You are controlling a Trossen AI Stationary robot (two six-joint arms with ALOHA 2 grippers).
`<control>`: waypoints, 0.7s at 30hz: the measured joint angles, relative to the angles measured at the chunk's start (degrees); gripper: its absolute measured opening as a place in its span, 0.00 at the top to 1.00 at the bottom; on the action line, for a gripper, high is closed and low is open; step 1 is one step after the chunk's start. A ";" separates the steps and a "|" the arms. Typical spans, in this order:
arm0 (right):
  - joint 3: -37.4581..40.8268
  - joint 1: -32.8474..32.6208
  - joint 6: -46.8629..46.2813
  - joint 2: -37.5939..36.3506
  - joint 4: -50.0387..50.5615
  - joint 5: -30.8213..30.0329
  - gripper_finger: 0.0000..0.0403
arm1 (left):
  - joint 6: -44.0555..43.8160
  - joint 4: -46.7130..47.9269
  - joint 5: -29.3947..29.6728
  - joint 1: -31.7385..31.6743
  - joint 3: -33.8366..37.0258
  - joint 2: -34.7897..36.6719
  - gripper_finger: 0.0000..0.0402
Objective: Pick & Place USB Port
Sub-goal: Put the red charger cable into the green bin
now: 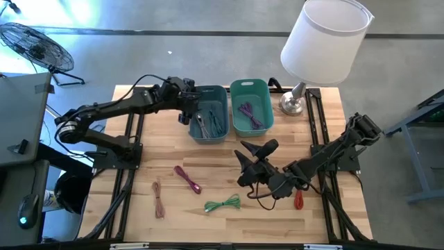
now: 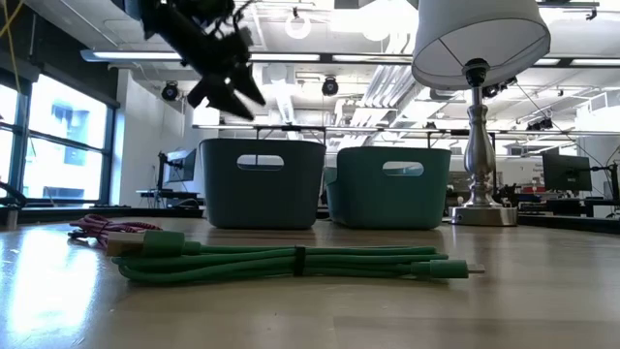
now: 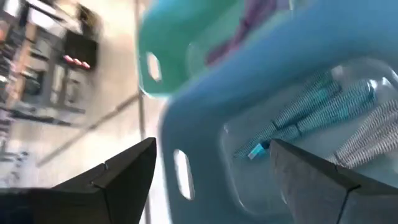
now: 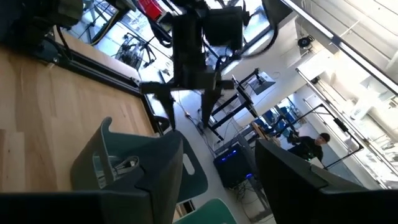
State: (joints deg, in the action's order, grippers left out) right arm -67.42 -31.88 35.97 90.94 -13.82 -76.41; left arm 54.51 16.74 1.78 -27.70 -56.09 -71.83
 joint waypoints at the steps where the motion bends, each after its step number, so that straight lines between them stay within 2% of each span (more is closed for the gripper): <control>1: -0.01 0.00 -0.01 0.00 0.28 -0.32 0.52 | -0.33 -0.16 -0.37 0.68 -0.47 0.78 0.25; 8: -0.01 -1.44 0.12 0.00 1.17 -6.95 0.52 | -2.24 4.15 -6.62 8.38 -7.07 10.34 0.29; 14: -0.02 -3.04 0.86 0.00 1.16 -7.73 0.52 | -4.60 12.72 -4.14 17.77 -13.38 20.59 0.29; 21: 0.00 -5.07 1.57 0.00 1.14 -11.66 0.52 | -13.14 19.58 -1.21 27.69 -14.45 30.19 0.29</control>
State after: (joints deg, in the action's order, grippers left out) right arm -67.42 -36.95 37.54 90.94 -12.68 -88.07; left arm 41.37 36.32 0.57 -0.01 -70.54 -41.64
